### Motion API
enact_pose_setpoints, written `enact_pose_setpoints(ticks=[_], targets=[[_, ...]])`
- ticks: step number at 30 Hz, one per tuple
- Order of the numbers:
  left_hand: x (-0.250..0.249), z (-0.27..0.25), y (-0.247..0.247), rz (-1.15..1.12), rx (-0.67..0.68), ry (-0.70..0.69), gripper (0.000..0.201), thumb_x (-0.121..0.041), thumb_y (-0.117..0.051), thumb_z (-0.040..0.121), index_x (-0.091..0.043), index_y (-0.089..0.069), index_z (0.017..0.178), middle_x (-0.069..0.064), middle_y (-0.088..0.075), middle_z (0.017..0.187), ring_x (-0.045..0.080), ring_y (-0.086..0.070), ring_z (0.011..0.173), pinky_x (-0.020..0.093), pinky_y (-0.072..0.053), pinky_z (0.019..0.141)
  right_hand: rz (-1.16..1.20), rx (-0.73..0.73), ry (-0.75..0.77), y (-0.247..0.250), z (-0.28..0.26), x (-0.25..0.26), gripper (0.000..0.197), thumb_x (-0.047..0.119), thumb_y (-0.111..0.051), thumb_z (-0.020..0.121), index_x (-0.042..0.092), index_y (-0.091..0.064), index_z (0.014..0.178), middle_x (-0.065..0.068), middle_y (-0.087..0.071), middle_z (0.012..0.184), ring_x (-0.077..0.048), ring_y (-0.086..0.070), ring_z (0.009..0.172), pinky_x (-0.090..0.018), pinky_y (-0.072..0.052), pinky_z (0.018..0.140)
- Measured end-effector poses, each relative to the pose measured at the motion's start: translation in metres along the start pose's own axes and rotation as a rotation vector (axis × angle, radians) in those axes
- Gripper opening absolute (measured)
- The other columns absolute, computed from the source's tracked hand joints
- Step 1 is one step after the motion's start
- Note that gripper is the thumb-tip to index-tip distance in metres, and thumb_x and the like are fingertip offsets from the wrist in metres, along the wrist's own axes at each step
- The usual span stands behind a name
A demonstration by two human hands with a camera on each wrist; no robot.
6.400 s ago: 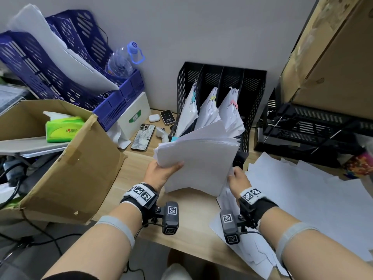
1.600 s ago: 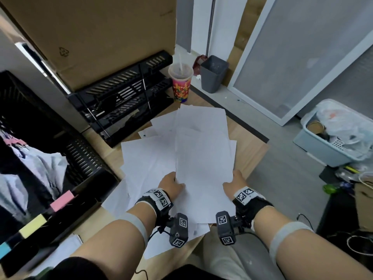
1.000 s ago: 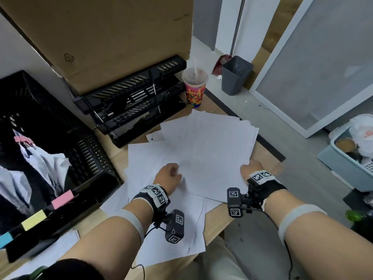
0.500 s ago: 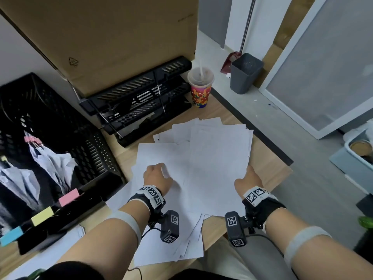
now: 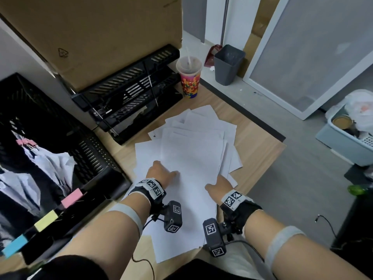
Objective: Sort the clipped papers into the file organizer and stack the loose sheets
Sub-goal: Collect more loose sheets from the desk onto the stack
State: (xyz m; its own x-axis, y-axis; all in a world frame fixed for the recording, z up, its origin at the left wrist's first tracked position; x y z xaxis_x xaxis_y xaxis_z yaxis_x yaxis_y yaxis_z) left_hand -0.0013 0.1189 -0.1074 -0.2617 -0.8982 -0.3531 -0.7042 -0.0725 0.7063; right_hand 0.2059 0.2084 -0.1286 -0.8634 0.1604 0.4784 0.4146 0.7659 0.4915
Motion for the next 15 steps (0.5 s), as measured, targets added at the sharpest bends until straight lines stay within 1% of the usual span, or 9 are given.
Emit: enact_pose_setpoints(ticks=[1,2,4,5,7,9,12,14,15], targets=[[0.003,0.000,0.000,-0.025,0.008,-0.034,0.067,-0.042,-0.074,0.081,-0.002,-0.048,0.128,0.015,-0.062,0.122,0.034,-0.061,0.111,0.034,-0.049,0.085,0.020,0.011,-0.012,-0.002,-0.003,0.000,0.042,0.025,-0.053,0.087,0.006,-0.047,0.124,-0.012,-0.060,0.119,-0.029,-0.060,0.104,-0.034,-0.051,0.088],[0.006,-0.002,0.000,-0.051,0.009,-0.075,0.059,-0.038,-0.074,0.081,-0.003,-0.052,0.124,0.014,-0.064,0.120,0.033,-0.062,0.108,0.036,-0.051,0.088,0.036,0.016,-0.006,-0.003,-0.003,-0.003,0.047,0.024,-0.053,0.088,0.006,-0.043,0.130,-0.011,-0.058,0.123,-0.028,-0.059,0.107,-0.034,-0.049,0.089],[0.010,-0.008,0.003,-0.131,0.012,-0.142,0.046,-0.026,-0.074,0.082,-0.006,-0.057,0.120,0.012,-0.067,0.117,0.032,-0.064,0.105,0.039,-0.053,0.090,0.052,0.048,0.006,-0.004,-0.006,-0.008,0.055,0.026,-0.052,0.087,0.009,-0.038,0.138,-0.010,-0.055,0.127,-0.026,-0.057,0.108,-0.032,-0.048,0.088],[0.011,-0.013,0.005,-0.169,0.016,-0.163,0.042,-0.020,-0.072,0.083,-0.006,-0.058,0.119,0.011,-0.067,0.115,0.031,-0.064,0.104,0.036,-0.053,0.089,0.057,0.053,0.007,-0.004,-0.009,-0.010,0.058,0.027,-0.053,0.086,0.010,-0.038,0.139,-0.009,-0.055,0.128,-0.025,-0.057,0.108,-0.031,-0.048,0.088],[0.014,-0.022,0.011,-0.240,0.011,-0.195,0.034,-0.011,-0.067,0.084,-0.007,-0.057,0.117,0.011,-0.066,0.108,0.030,-0.064,0.098,0.033,-0.051,0.082,0.084,0.009,0.010,0.002,-0.012,-0.014,0.059,0.031,-0.057,0.080,0.013,-0.043,0.135,-0.007,-0.059,0.124,-0.025,-0.060,0.107,-0.035,-0.051,0.092],[0.017,-0.031,0.023,-0.310,-0.032,-0.232,0.031,-0.005,-0.063,0.085,-0.010,-0.056,0.115,0.009,-0.065,0.104,0.029,-0.062,0.092,0.030,-0.048,0.077,0.100,-0.065,-0.009,0.010,-0.013,-0.022,0.062,0.032,-0.060,0.077,0.015,-0.044,0.134,-0.004,-0.059,0.123,-0.025,-0.061,0.107,-0.037,-0.051,0.096],[0.024,-0.044,0.047,-0.403,-0.105,-0.304,0.036,-0.002,-0.060,0.086,-0.016,-0.058,0.120,0.001,-0.064,0.102,0.027,-0.062,0.097,0.025,-0.042,0.078,0.103,-0.071,-0.027,0.022,-0.020,-0.024,0.069,0.033,-0.064,0.078,0.016,-0.038,0.140,-0.006,-0.053,0.134,-0.025,-0.058,0.115,-0.035,-0.046,0.101],[0.027,-0.053,0.065,-0.498,-0.129,-0.345,0.037,-0.001,-0.058,0.089,-0.022,-0.058,0.119,-0.002,-0.064,0.100,0.024,-0.062,0.095,0.025,-0.044,0.079,0.173,-0.070,0.005,0.030,-0.028,-0.010,0.070,0.028,-0.067,0.084,0.014,-0.033,0.144,-0.010,-0.047,0.143,-0.027,-0.052,0.124,-0.032,-0.042,0.103],[0.028,-0.057,0.074,-0.570,-0.131,-0.361,0.038,0.001,-0.057,0.089,-0.023,-0.059,0.119,-0.001,-0.066,0.100,0.024,-0.063,0.095,0.027,-0.047,0.080,0.239,-0.067,0.040,0.035,-0.035,0.003,0.071,0.023,-0.067,0.086,0.013,-0.031,0.146,-0.012,-0.043,0.146,-0.027,-0.049,0.128,-0.030,-0.039,0.101]])
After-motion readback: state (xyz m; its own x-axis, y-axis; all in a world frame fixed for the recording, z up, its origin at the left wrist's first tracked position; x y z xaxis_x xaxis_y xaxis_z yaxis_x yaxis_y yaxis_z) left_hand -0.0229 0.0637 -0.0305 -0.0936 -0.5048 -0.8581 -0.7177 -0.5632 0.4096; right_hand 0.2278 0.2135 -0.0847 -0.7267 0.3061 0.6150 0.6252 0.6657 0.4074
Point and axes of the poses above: each hand's wrist, its own z-axis towards the middle knuckle, its own y-axis out of the back of the hand, x = y × z, the point moved 4 cm from there along z, towards the middle knuckle
